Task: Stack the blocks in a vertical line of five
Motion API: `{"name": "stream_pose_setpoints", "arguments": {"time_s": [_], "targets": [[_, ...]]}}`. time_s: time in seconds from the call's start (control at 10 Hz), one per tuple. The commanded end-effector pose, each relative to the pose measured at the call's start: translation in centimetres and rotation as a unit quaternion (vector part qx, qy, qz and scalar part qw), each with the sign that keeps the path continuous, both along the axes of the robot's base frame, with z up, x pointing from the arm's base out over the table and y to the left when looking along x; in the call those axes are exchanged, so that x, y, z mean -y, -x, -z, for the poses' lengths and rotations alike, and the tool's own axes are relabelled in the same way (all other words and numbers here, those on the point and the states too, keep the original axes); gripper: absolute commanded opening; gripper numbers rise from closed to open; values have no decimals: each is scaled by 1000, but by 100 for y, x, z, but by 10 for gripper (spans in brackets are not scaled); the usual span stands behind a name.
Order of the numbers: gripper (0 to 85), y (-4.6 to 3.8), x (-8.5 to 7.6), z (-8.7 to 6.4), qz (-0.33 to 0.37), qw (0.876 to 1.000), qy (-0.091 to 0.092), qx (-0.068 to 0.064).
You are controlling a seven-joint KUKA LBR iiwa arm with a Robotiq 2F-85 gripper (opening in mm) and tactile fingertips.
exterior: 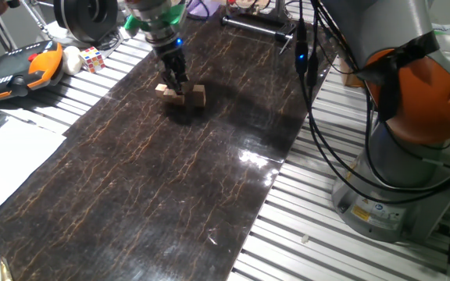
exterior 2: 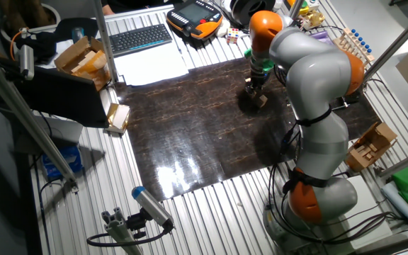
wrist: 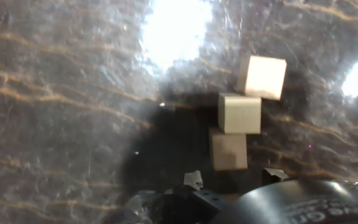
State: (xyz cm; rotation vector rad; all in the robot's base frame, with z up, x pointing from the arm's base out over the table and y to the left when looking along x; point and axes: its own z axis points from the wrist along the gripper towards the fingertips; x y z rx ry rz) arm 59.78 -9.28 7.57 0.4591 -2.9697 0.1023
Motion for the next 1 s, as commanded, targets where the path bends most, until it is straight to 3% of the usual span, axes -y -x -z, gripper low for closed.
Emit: {"name": "stream_pose_setpoints", "arguments": {"time_s": [0.0, 0.5, 0.9], "targets": [[533, -14, 4, 24, -1, 1000, -2, 1], [533, -102, 15, 233, -10, 1000, -13, 7], [483, -111, 20, 279, -16, 1000, -14, -2]]}}
